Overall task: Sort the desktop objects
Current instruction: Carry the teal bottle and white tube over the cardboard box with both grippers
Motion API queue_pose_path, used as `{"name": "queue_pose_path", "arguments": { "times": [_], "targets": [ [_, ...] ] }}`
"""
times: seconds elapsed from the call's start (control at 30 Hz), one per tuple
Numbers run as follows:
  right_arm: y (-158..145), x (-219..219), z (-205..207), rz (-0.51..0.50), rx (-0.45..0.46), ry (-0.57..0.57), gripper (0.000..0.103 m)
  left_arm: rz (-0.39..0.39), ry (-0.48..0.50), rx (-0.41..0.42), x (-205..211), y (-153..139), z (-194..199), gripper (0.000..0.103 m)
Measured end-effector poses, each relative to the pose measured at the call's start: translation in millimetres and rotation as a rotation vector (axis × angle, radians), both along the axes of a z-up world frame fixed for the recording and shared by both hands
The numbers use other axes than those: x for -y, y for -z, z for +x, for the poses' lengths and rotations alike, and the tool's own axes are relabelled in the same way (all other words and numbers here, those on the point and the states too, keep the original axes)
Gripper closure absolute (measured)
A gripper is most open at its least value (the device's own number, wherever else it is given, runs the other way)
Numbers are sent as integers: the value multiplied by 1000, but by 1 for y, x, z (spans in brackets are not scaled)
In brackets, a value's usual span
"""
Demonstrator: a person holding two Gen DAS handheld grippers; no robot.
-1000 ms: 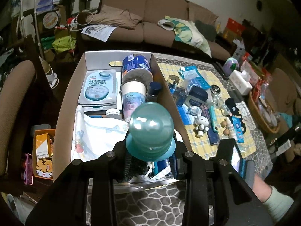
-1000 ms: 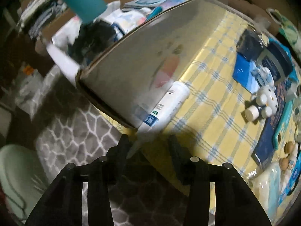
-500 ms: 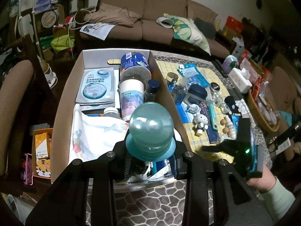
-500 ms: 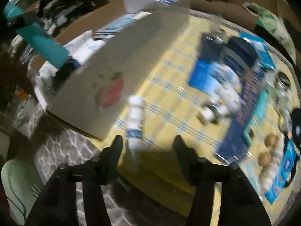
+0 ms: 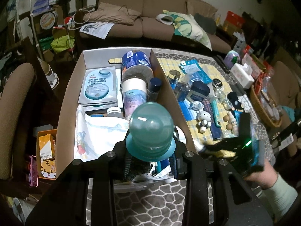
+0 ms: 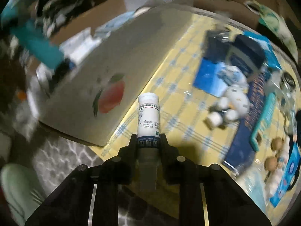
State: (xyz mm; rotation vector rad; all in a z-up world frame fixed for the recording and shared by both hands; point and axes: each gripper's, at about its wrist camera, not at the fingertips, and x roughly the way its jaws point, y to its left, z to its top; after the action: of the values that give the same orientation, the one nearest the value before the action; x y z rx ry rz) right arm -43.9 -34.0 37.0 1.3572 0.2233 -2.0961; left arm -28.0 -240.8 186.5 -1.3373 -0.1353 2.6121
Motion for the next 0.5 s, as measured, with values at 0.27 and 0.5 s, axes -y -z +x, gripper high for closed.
{"name": "queue_pose_path", "arguments": {
  "times": [0.27, 0.5],
  "targets": [
    [-78, -26, -9, -222, 2, 88, 81, -15, 35, 25, 6, -9, -8, 72],
    [-122, -6, -5, -309, -30, 58, 81, -141, 172, 183, -29, 13, -48, 72]
  ]
}}
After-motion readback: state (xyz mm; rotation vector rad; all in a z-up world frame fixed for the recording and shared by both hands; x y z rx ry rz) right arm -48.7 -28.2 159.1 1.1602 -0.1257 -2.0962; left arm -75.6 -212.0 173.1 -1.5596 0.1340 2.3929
